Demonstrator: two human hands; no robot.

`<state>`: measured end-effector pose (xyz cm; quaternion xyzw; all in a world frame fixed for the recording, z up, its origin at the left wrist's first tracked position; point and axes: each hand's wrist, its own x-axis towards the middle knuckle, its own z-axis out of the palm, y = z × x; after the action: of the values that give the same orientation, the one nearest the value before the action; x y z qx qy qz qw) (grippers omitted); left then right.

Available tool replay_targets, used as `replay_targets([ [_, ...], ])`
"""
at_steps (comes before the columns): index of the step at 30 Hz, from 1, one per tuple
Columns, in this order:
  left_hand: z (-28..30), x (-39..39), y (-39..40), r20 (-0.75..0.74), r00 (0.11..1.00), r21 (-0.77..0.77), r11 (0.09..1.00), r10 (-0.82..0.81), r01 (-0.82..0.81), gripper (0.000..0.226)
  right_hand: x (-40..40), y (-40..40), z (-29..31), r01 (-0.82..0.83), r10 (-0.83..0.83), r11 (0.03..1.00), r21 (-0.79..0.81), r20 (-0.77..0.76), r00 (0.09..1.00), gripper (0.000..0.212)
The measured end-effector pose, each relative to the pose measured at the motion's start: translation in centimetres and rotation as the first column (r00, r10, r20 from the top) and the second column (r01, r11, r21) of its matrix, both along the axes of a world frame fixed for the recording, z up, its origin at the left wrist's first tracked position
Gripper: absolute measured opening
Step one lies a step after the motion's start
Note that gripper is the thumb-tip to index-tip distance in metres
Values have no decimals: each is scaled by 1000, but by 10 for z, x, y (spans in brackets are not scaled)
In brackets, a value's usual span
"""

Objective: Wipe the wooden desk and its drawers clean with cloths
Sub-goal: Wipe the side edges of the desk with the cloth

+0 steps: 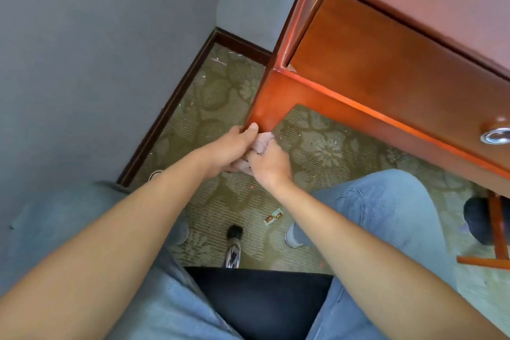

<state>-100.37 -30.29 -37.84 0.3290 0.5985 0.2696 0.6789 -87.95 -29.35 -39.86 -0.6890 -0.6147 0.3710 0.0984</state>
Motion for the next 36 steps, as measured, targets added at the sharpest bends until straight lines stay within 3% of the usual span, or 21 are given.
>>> replay_targets([
  [2,-16,6,-10,119,992,17,998,50,-53,56,-4,-7,0,-190,188,982,-26,-62,980,45],
  [4,-18,0,-11,49,993,137,984,107,-112,35,-5,-5,8,-189,174,979,-74,-168,970,42],
  [6,-23,-19,-4,-68,962,245,939,265,-241,17,3,3,21,-18,-8,996,-84,-300,954,27],
  [9,-15,-43,7,-54,864,341,822,501,-456,34,17,23,40,364,-353,930,-53,-413,840,18],
  [12,19,-14,14,100,919,381,839,381,-390,43,11,48,49,566,-575,797,-213,-554,601,25],
  [14,35,13,20,323,882,275,858,343,-434,41,-4,57,54,560,-597,771,-304,-650,469,37],
  [16,28,28,29,430,813,172,849,391,-499,41,-19,60,57,518,-599,763,-386,-723,344,49],
  [18,7,30,39,415,788,77,846,454,-528,35,-28,58,57,469,-626,745,-474,-740,245,56],
  [22,-35,26,55,357,776,-27,836,520,-548,35,-29,61,52,489,-618,731,-476,-766,177,50],
  [25,-72,24,60,245,830,-55,862,502,-505,40,-30,62,50,546,-662,669,-503,-738,131,47],
  [28,-100,22,55,238,847,-100,879,475,-465,38,-29,63,49,580,-710,603,-548,-700,76,39],
  [31,-110,19,55,232,855,-130,886,463,-444,42,-27,63,51,525,-683,648,-552,-726,79,38],
  [33,-104,18,59,237,839,-167,871,490,-461,36,-21,56,47,516,-692,668,-536,-702,166,35],
  [34,-98,17,62,221,834,-180,862,505,-474,35,-19,49,47,523,-726,660,-540,-639,256,34],
  [36,-78,14,70,193,852,-157,873,486,-462,31,-8,35,40,442,-632,764,-471,-408,659,33],
])
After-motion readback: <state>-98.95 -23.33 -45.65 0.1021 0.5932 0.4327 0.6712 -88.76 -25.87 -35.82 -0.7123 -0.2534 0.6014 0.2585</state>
